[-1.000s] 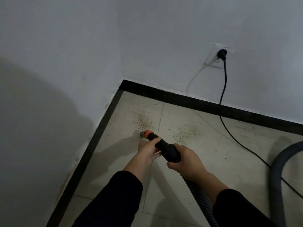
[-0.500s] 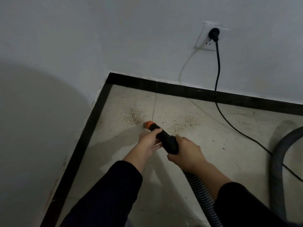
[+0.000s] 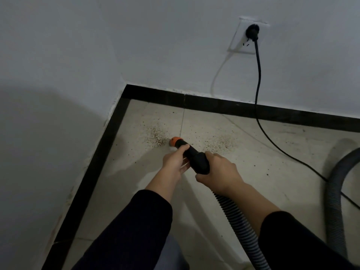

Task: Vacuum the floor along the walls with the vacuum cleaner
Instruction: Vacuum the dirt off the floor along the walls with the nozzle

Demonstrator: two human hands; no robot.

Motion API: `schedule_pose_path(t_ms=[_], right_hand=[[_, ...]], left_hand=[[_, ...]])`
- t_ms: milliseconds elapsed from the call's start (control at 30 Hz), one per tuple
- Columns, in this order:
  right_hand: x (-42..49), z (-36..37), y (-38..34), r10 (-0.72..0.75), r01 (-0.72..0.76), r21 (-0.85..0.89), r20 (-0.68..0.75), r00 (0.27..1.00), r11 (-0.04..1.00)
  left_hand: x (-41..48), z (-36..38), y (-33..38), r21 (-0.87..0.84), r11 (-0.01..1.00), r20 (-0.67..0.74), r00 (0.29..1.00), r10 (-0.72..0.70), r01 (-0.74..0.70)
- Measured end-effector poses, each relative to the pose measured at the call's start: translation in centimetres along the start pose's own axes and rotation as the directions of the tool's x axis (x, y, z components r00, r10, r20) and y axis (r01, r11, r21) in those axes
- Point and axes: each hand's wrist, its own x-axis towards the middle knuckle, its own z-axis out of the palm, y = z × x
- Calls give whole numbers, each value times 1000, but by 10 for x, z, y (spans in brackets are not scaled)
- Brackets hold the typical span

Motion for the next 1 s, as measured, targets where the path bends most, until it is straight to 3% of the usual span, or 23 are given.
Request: schedule_pose_path(t_ms=[1000], right_hand=[[-3, 12, -27, -229, 226, 60, 45, 972, 972]], left_hand=[[-34, -55, 4, -211, 977, -99, 995, 16, -37]])
